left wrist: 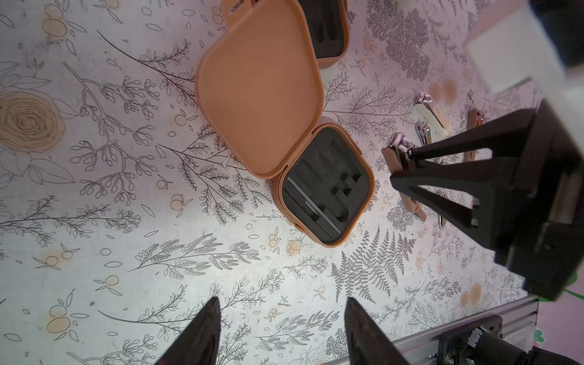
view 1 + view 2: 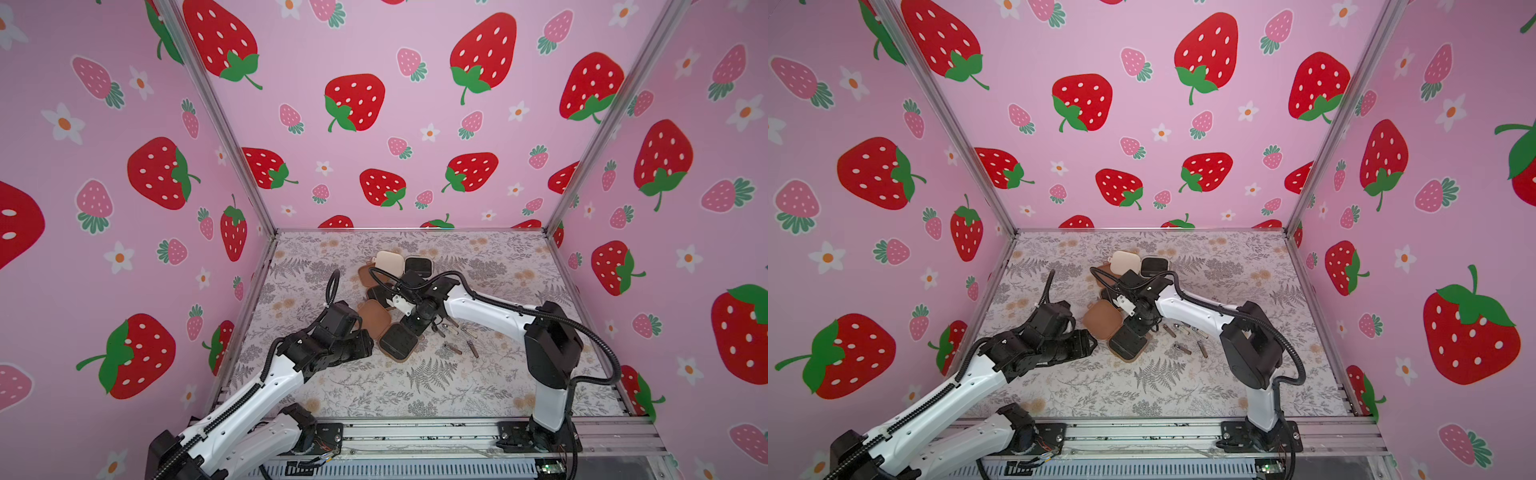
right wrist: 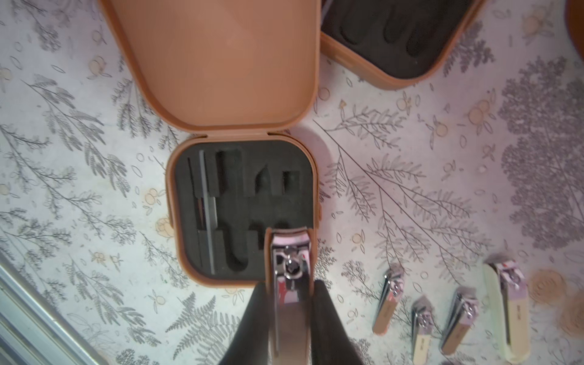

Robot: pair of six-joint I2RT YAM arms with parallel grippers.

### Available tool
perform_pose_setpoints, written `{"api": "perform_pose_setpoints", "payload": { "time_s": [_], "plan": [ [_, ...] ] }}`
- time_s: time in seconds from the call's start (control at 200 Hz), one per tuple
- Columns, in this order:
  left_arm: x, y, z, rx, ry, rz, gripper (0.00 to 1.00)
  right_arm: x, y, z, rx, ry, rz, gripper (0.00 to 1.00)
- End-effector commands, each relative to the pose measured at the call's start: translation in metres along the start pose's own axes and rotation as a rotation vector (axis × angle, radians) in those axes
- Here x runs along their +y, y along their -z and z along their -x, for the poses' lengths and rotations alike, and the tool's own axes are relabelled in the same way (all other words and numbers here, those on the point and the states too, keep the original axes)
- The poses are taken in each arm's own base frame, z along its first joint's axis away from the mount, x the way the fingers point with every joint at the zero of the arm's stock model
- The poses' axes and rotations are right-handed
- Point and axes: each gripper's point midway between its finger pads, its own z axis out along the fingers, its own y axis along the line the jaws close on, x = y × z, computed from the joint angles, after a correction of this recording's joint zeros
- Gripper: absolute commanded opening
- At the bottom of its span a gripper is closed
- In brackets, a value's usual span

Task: Organize nail clipper sets
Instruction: Place the nail clipper in the storage box.

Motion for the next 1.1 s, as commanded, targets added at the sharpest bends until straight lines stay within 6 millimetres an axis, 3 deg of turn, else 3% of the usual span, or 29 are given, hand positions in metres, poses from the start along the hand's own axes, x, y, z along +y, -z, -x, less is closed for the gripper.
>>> {"api": "perform_pose_setpoints", "payload": {
  "time_s": [0.0,0.56,1.096],
  "plan": [
    [0.007,0.001,-0.003,0.0,0.011,0.032,0.64,0.02,-0.005,0.008,0.015,0.05,0.066,0.15],
    [0.012,0.008,-0.002,-0.015,0.007,0.05,0.63,0.04,-0.049,0.008,0.119,0.053,0.134,0.15],
    [0.015,0.007,-0.002,-0.011,0.01,0.059,0.63,0.045,-0.055,-0.014,0.203,-0.045,0.159,0.15]
  ]
}}
